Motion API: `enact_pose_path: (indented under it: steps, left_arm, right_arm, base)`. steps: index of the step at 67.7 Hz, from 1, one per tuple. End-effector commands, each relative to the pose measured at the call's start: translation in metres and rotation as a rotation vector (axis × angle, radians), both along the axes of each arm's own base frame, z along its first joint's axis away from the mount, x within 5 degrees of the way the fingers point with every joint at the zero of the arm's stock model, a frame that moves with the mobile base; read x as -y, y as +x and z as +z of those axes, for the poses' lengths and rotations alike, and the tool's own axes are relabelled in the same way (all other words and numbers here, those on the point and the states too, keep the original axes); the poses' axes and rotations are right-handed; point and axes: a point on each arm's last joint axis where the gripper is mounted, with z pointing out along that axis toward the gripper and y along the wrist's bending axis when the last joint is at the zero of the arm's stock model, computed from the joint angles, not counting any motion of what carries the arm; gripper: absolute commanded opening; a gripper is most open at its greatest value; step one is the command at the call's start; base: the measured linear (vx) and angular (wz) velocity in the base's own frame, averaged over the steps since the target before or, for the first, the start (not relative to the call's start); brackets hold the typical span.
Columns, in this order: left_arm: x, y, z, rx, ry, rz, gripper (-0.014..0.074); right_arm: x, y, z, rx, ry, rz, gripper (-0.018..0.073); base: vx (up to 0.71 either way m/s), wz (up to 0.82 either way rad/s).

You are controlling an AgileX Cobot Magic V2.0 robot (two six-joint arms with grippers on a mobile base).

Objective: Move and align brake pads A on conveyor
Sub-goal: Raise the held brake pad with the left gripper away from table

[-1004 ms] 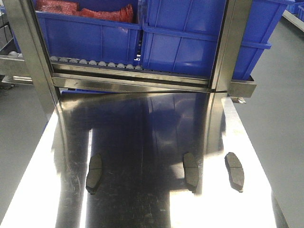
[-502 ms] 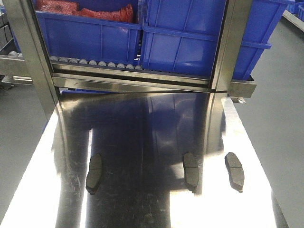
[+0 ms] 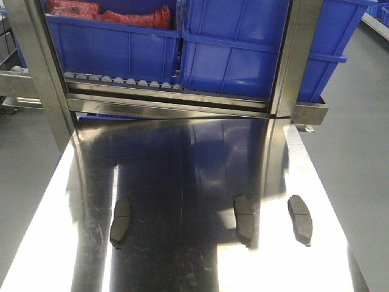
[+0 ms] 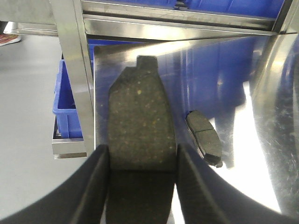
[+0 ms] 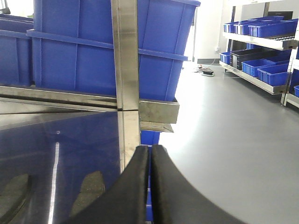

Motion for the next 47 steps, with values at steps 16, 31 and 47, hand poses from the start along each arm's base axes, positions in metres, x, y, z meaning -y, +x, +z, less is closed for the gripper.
enact_pose_path:
  steps: [16, 31, 47]
  left_arm:
    - [0.001, 0.003, 0.017, 0.112, -0.023, 0.001, -0.0006]
    - [0.001, 0.003, 0.017, 0.112, -0.023, 0.001, -0.0006]
    - [0.001, 0.003, 0.017, 0.111, -0.023, 0.001, -0.0006]
  right_arm:
    - [-0.003, -0.006, 0.037, 0.293, 0.065, 0.034, -0.0007]
    - [-0.001, 0.006, 0.082, 0.177, 0.033, 0.016, -0.0007]
    - [0.005, 0.054, 0.094, -0.272, 0.078, -0.026, -0.0007]
  base:
    - [0.00, 0.00]
    - [0.00, 0.00]
    - [0.00, 0.00]
